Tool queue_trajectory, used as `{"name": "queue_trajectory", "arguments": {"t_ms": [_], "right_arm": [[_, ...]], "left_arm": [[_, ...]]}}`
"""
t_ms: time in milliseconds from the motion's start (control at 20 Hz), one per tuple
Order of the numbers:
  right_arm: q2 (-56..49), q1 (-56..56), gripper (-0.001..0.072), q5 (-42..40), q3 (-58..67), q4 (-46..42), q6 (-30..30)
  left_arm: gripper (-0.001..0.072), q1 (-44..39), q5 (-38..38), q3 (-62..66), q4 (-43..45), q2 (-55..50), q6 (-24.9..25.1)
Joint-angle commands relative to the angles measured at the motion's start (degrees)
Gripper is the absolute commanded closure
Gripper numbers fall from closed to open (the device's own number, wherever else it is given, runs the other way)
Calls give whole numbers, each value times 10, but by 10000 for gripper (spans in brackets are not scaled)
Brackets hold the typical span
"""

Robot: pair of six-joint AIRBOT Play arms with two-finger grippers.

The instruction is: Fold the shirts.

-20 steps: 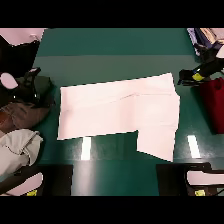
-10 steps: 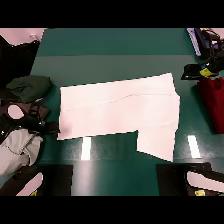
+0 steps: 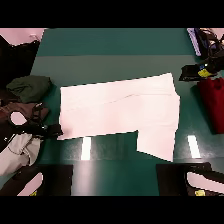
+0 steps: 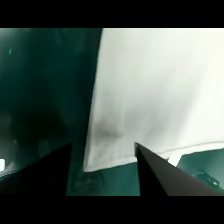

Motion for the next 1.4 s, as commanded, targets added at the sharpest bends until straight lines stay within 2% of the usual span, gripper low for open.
{"name": "queue_trajectory", "arguments": {"t_ms": [0,100,350,650,900,1100,1350], "right_arm": [[0,1,387,6,0,0,0],[0,0,388,23,0,-1,0],[14,-26,387,94,-28,-2,0],[149,-97,387,74,-335,-1,1],[235,-117,384,-28,-559,9,0],[237,-117,384,-93,-607,47,0],[178,-115,384,-113,-580,67,0]], "left_arm": [[246,-1,19,-15,-38,-2,15],[671,-1,18,-12,-42,-2,27],[678,-1,-20,37,-41,-1,55],[678,-1,-50,92,-43,6,69],[678,-1,-47,92,-46,6,69],[678,-1,-51,92,-48,6,69],[678,-1,-57,92,-48,6,69]]}}
